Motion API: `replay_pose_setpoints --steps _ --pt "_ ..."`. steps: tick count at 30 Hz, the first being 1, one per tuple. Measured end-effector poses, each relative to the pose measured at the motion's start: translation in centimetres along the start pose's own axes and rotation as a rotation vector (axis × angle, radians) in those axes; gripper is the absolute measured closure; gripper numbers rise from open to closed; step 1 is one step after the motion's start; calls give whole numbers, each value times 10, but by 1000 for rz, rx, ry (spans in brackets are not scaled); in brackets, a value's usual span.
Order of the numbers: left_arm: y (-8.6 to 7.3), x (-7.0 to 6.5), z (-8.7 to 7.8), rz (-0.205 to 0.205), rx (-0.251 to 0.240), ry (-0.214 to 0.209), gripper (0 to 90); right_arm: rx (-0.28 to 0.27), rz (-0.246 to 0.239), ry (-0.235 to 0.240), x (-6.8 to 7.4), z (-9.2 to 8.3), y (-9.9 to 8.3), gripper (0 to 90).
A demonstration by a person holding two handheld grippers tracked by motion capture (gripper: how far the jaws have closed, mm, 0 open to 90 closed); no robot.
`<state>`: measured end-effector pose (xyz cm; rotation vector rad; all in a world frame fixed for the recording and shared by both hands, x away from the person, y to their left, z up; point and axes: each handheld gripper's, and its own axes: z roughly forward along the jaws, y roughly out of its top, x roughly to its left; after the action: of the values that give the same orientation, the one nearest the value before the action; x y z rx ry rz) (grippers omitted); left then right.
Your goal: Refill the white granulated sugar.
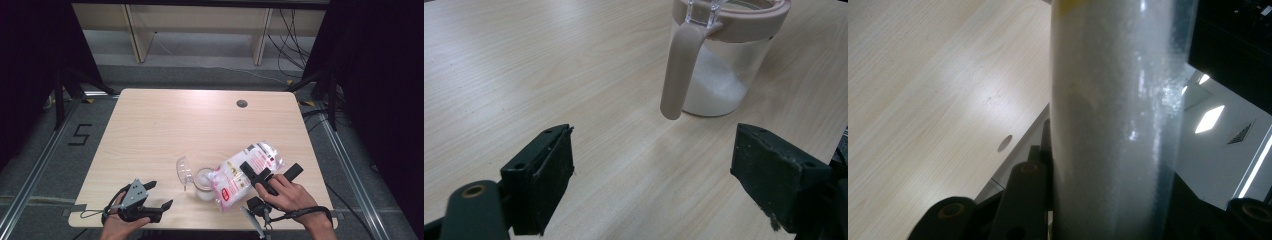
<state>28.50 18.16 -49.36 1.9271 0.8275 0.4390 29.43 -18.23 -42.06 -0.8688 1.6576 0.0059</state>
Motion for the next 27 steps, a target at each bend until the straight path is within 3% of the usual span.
replay_pose_setpoints --steps 5,7,21,27 --pt "0 2 0 21 2 -3 166 -4 7 -1 0 0 0 756" --pt "0 0 0 -5 0 -2 166 -3 7 0 0 0 -1 756" --pt "0 0 0 0 2 -2 166 9 8 -14 -1 -4 -5 758" --pt "0 1 0 22 2 -3 166 8 -8 -4 -2 -3 -3 758"
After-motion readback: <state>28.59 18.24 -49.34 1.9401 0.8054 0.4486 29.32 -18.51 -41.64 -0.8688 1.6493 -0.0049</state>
